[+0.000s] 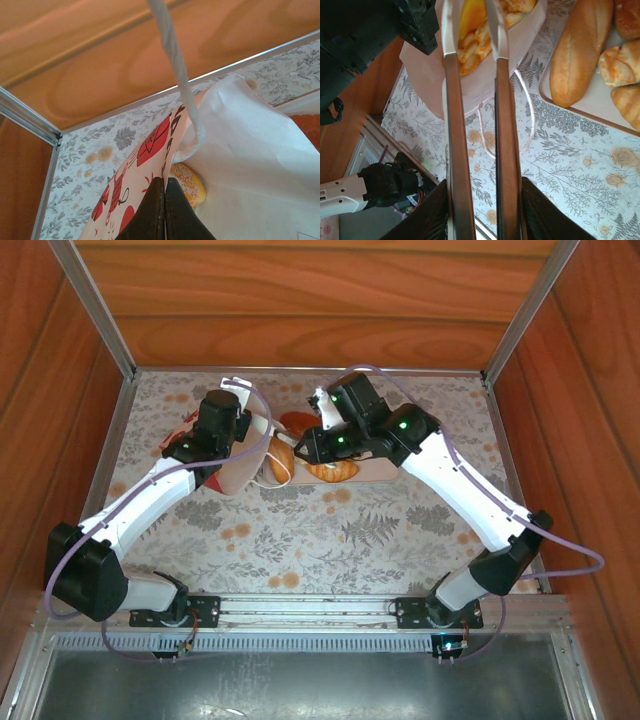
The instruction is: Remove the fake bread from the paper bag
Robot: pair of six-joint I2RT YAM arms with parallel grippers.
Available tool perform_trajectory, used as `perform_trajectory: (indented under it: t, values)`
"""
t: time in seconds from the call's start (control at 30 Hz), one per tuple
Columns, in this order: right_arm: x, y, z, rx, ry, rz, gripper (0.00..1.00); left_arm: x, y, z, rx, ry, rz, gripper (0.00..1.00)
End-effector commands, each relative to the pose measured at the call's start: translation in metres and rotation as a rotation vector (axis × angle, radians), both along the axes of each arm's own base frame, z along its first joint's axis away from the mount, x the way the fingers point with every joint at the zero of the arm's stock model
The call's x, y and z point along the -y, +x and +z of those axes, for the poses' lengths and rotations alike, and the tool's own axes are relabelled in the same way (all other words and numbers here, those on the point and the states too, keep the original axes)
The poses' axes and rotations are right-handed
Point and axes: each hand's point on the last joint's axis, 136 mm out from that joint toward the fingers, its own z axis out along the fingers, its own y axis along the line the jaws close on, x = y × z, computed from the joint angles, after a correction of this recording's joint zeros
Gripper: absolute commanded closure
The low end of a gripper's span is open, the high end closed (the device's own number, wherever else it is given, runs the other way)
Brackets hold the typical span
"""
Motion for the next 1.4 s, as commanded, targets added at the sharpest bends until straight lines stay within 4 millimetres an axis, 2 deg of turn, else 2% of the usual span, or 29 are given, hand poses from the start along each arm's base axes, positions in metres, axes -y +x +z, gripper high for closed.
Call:
perform_trajectory:
  t: [0.0, 0.2, 0.23, 0.63, 1.0, 1.37]
  values:
    - [-0.011, 0.000, 0.008, 0.018, 0.032, 0.040, 0.67, 0.002, -0.002, 0.017, 0.040, -0.051, -0.006, 1.00]
    - [-0.021, 0.011, -0.018, -0.024, -0.025, 0.034, 0.68, 0.002, -0.004, 0.018, 0.042, -0.057, -0.011, 1.00]
    - [-0.026, 0.015, -0.028, -0.040, -0.043, 0.040, 0.68, 0.002, -0.003, 0.019, 0.043, -0.057, -0.009, 1.00]
    - [-0.056, 0.055, -0.057, 0.003, -0.130, 0.019, 0.65, 0.002, -0.005, 0.018, 0.037, -0.066, -0.007, 1.00]
    - [-0.067, 0.075, -0.073, 0.056, -0.184, 0.000, 0.63, 0.002, -0.005, 0.019, 0.038, -0.066, -0.006, 1.00]
    - [-0.080, 0.084, -0.089, 0.098, -0.230, 0.011, 0.59, 0.001, -0.006, 0.024, 0.036, -0.084, 0.002, 1.00]
